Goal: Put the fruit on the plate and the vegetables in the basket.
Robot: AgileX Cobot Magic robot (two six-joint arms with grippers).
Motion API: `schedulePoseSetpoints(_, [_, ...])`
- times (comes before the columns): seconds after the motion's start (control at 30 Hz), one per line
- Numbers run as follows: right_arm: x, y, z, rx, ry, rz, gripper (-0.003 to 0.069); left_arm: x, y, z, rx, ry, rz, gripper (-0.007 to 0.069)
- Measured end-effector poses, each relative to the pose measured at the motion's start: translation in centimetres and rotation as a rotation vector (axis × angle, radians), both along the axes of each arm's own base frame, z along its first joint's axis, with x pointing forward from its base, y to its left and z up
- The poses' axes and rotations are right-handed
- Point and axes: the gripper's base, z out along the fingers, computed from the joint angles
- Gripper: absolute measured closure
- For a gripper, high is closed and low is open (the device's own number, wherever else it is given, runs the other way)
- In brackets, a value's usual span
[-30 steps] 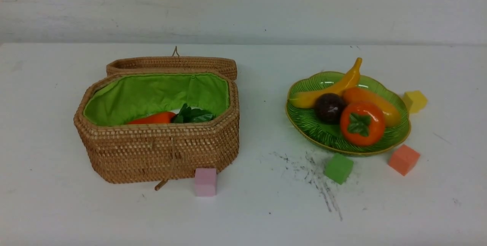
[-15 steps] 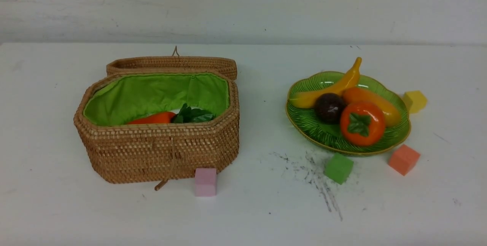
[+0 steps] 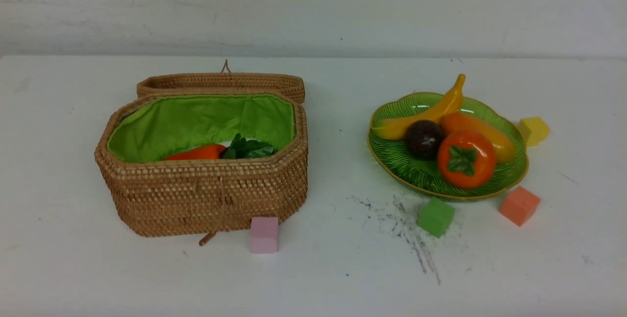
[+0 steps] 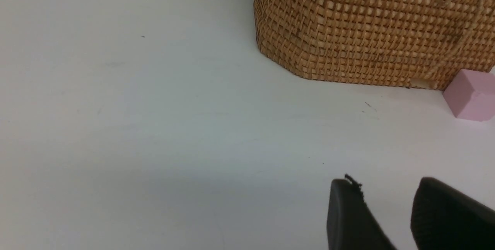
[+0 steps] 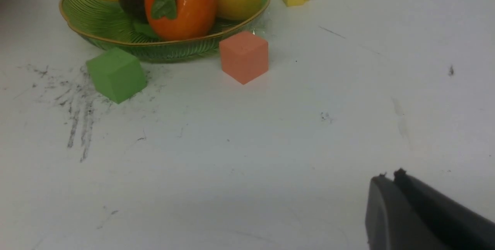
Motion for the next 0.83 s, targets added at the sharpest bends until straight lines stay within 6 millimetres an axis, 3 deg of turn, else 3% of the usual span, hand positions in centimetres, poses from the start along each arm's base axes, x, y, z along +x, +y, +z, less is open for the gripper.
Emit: schedulePoseSetpoints(0.83, [0.0,0.0,0.0,0.0,0.0,0.0,0.0592,0.0,0.0,0.0,0.0,0.0,0.0,0.0386])
